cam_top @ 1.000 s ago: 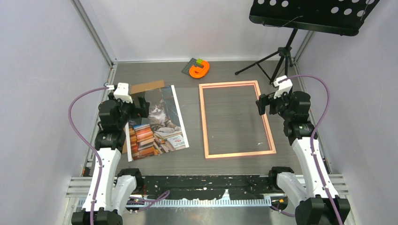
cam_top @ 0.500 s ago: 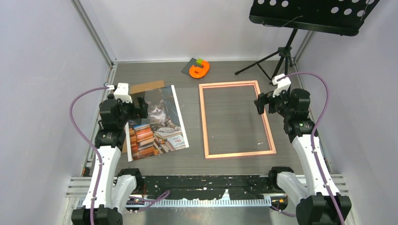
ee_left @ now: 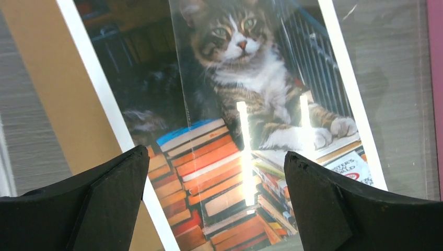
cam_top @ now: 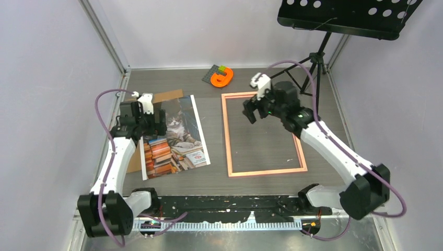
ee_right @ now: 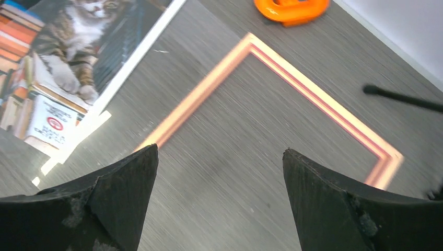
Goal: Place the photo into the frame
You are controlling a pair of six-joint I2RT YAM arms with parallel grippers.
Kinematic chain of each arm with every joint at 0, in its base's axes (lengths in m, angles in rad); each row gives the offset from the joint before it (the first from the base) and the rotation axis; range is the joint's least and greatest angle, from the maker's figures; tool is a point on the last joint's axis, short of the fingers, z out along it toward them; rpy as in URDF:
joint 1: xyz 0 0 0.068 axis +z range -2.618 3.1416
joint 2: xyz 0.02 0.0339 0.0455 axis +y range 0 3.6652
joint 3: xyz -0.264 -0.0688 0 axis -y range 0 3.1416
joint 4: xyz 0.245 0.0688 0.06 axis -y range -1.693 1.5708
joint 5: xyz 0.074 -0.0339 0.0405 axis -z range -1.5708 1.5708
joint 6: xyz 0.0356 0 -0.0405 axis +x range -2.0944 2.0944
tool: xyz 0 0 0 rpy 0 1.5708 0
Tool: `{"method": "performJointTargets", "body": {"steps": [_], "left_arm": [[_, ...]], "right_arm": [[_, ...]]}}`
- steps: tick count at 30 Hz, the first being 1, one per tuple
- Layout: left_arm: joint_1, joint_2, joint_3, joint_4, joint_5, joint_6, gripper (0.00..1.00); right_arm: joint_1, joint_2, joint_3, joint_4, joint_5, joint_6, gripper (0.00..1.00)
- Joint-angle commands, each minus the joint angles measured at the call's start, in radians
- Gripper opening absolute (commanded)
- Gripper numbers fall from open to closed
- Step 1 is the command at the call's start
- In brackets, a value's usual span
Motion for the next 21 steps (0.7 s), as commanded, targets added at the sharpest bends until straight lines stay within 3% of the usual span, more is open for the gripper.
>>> {"method": "performJointTargets", "body": {"steps": [1,8,21], "left_arm": [[0.006,0.096,0.071,-0.089,0.058,0.021,0.99],[0.006,0.273,0.107,-0.104,0.094,0.019,0.99],[0.017,0.42,0.144,-0.136,0.115,-0.004,0.99]], "right_arm": [[0.136,0.131,0.125,0.04,0.054,0.027,0.95],[0.288,0.39,0.254,0.063,0.033,0.142,0.95],[0.343,0.663,0.358,0.056,-0.097,0.34,0.99]]}}
